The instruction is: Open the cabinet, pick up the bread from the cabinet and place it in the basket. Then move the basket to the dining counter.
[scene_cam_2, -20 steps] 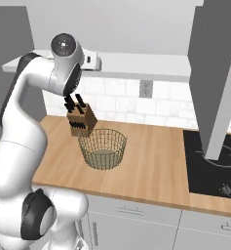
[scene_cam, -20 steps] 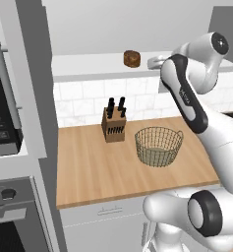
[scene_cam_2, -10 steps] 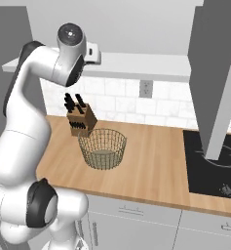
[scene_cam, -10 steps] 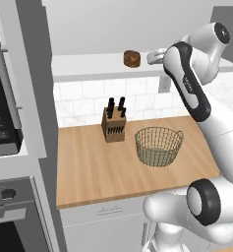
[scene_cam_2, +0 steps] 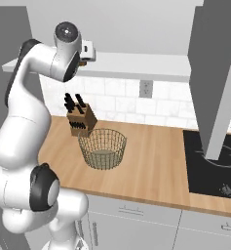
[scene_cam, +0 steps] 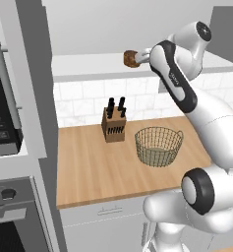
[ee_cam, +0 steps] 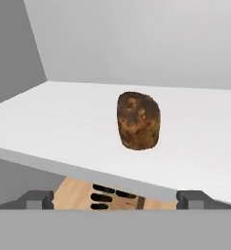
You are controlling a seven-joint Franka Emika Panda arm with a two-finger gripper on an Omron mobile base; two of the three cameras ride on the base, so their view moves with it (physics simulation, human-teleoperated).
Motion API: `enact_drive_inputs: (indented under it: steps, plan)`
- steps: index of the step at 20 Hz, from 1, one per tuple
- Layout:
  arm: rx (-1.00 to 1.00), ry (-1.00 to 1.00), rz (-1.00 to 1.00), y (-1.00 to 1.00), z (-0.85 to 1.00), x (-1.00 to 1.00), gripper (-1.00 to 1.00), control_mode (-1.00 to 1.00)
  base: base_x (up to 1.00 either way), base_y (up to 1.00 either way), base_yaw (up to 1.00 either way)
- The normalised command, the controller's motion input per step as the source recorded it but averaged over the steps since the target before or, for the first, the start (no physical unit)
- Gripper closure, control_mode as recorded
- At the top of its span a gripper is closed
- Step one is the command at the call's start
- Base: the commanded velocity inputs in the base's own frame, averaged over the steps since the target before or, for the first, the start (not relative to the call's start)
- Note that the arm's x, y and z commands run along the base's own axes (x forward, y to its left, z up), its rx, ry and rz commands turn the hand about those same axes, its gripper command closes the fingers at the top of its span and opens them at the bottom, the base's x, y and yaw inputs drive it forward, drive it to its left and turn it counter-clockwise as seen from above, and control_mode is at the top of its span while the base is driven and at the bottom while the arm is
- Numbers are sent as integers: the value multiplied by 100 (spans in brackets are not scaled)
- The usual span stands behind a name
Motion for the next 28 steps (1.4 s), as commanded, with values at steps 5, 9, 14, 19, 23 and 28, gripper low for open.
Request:
enact_drive_inputs:
  steps: [5, 9, 14, 19, 23, 28]
  plan:
    - [0, 0, 0, 0, 0, 34, -100, -100, 0, 0, 0]
    - [0, 0, 0, 0, -3, 41, -100, -100, 0, 0, 0]
    - [0, 0, 0, 0, -12, 38, -100, -100, 0, 0, 0]
    - [0, 0, 0, 0, -17, 42, -100, -100, 0, 0, 0]
    - [0, 0, 0, 0, -11, 32, -100, -100, 0, 0, 0]
    - [0, 0, 0, 1, -2, 28, -100, -100, 0, 0, 0]
